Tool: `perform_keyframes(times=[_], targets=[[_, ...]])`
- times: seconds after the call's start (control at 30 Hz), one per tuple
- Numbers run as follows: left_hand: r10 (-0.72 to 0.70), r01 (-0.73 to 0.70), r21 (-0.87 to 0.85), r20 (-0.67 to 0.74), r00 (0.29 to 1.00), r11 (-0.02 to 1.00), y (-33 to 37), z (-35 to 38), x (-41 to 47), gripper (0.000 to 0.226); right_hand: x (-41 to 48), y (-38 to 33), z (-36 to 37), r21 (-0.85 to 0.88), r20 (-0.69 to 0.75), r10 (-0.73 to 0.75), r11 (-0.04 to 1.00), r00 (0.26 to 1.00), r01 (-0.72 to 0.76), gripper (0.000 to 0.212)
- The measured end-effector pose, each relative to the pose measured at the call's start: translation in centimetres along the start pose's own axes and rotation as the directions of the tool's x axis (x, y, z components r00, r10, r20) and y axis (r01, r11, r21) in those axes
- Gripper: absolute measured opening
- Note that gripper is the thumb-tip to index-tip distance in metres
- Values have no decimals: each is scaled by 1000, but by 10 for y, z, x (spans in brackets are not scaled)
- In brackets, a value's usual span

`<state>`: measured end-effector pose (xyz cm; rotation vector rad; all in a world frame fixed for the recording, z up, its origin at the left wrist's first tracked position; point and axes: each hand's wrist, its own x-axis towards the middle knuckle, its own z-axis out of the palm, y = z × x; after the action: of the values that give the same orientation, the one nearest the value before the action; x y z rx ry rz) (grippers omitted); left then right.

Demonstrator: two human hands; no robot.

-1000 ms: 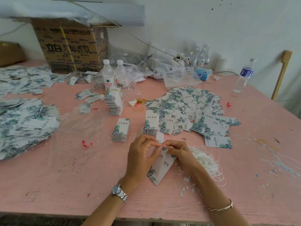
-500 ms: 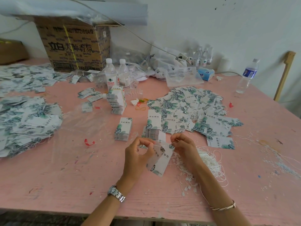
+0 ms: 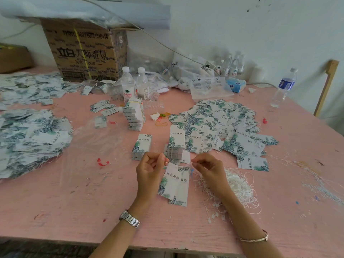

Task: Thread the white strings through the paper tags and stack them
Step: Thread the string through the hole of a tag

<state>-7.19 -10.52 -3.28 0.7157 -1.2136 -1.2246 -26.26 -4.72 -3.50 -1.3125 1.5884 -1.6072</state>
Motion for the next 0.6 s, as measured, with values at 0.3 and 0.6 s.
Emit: perform_keyframes(times=[0.3,0.6], targets=[[-61,60,14,82,995,998,-2,7,-2,18,0,1,1,87,9,59,994,998,-59,12],[-104,93,73,176,979,993,-10,15,-9,14,-2,0,0,231,41,48,971,998,-57,15]])
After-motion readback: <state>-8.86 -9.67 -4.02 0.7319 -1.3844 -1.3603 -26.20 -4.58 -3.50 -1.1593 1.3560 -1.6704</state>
